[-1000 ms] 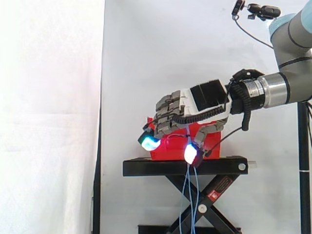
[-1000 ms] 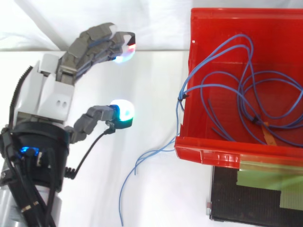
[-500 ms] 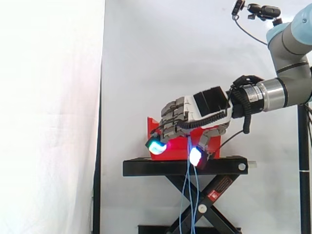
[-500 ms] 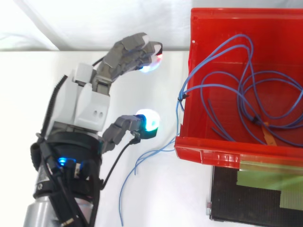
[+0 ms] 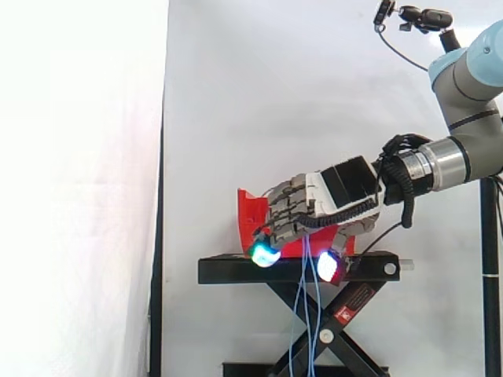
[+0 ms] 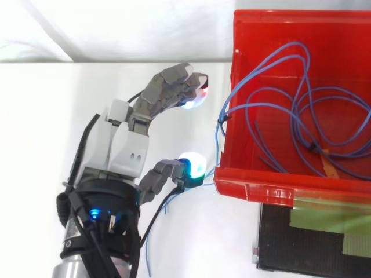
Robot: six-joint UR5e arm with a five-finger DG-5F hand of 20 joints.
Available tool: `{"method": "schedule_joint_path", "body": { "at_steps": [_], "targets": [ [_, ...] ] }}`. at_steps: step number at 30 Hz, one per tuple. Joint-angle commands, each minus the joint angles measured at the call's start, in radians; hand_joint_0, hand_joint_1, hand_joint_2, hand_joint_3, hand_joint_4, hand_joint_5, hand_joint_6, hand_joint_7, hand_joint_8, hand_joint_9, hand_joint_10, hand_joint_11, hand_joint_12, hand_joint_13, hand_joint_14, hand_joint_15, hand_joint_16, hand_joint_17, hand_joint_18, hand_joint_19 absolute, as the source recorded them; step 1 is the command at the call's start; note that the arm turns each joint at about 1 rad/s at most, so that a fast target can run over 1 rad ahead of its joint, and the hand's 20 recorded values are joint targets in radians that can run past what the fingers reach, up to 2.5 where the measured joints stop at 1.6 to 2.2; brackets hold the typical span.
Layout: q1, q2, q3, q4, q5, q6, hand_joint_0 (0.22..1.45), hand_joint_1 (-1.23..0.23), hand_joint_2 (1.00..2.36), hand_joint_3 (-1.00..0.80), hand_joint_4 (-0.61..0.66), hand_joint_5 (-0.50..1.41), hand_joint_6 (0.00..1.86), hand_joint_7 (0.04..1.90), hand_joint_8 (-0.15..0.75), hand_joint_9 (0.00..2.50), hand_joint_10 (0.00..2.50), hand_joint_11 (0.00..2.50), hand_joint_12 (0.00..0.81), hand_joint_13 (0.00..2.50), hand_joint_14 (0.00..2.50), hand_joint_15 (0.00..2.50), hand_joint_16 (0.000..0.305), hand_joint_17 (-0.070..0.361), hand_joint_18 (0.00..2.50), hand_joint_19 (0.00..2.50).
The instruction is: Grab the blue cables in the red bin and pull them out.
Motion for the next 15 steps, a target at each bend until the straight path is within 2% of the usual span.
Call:
{"method": "schedule_joint_path", "body": {
  "at_steps": [1, 5, 9, 11, 12, 15],
  "targets": [
    [0.002, 0.0, 0.0, -0.008, -0.012, -0.011, 0.81, -0.89, 1.0, -1.0, 0.31, 0.76, 0.01, 0.55, 0.284, 0.61, 0.02, 0.45, 0.358, 0.52, 0.02, 0.4, 0.046, 0.104, 0.38, 0.52],
    [0.002, 0.0, 0.0, -0.023, -0.031, -0.031, 0.81, -0.89, 1.0, -1.0, 0.29, 0.76, 0.01, 0.6, 0.284, 0.61, 0.02, 0.44, 0.358, 0.52, 0.02, 0.4, 0.046, 0.103, 0.38, 0.51],
    [0.002, 0.0, 0.004, -0.014, -0.071, -0.031, 0.82, -0.9, 1.0, -1.0, 0.27, 0.77, 0.01, 0.64, 0.283, 0.61, 0.02, 0.46, 0.357, 0.52, 0.02, 0.4, 0.046, 0.103, 0.39, 0.51],
    [0.002, 0.002, 0.003, -0.011, -0.078, -0.031, 0.82, -0.9, 1.0, -1.0, 0.26, 0.8, 0.0, 0.67, 0.282, 0.62, 0.02, 0.48, 0.356, 0.53, 0.02, 0.4, 0.046, 0.103, 0.39, 0.52],
    [0.003, 0.0, 0.004, -0.006, -0.097, -0.033, 0.82, -0.9, 1.0, -1.0, 0.25, 0.8, 0.0, 0.68, 0.283, 0.62, 0.02, 0.48, 0.356, 0.53, 0.02, 0.41, 0.046, 0.103, 0.39, 0.52],
    [0.002, 0.0, 0.003, -0.005, -0.109, -0.051, 0.83, -0.91, 1.0, -1.0, 0.24, 0.8, 0.0, 0.68, 0.283, 0.63, 0.02, 0.48, 0.355, 0.53, 0.02, 0.41, 0.046, 0.102, 0.39, 0.51]
  ]
}}
